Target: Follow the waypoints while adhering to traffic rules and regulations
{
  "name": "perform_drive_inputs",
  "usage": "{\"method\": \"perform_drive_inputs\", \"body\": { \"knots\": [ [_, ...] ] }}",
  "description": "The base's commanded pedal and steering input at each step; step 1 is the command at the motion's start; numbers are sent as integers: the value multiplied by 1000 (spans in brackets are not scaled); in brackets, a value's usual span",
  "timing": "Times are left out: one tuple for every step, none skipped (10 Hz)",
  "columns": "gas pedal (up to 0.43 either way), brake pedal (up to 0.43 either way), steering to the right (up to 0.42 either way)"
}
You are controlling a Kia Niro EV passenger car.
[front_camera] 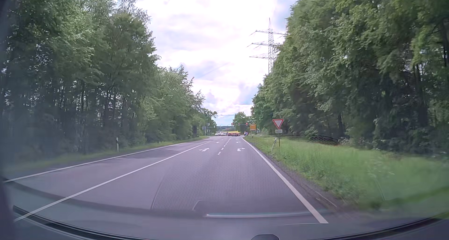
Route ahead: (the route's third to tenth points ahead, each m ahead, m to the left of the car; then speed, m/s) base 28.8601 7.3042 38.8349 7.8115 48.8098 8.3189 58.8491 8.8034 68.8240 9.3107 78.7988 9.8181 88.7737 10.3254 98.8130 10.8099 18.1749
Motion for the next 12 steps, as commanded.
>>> {"method": "perform_drive_inputs", "body": {
  "knots": [
    [0, 0, -9],
    [0, 0, -9],
    [0, 0, -9],
    [0, 0, -9],
    [0, 0, -9],
    [0, 6, -9],
    [0, 12, -9],
    [0, 30, -9],
    [0, 49, -9],
    [0, 61, -9],
    [0, 67, -9],
    [0, 73, -8]
  ]
}}
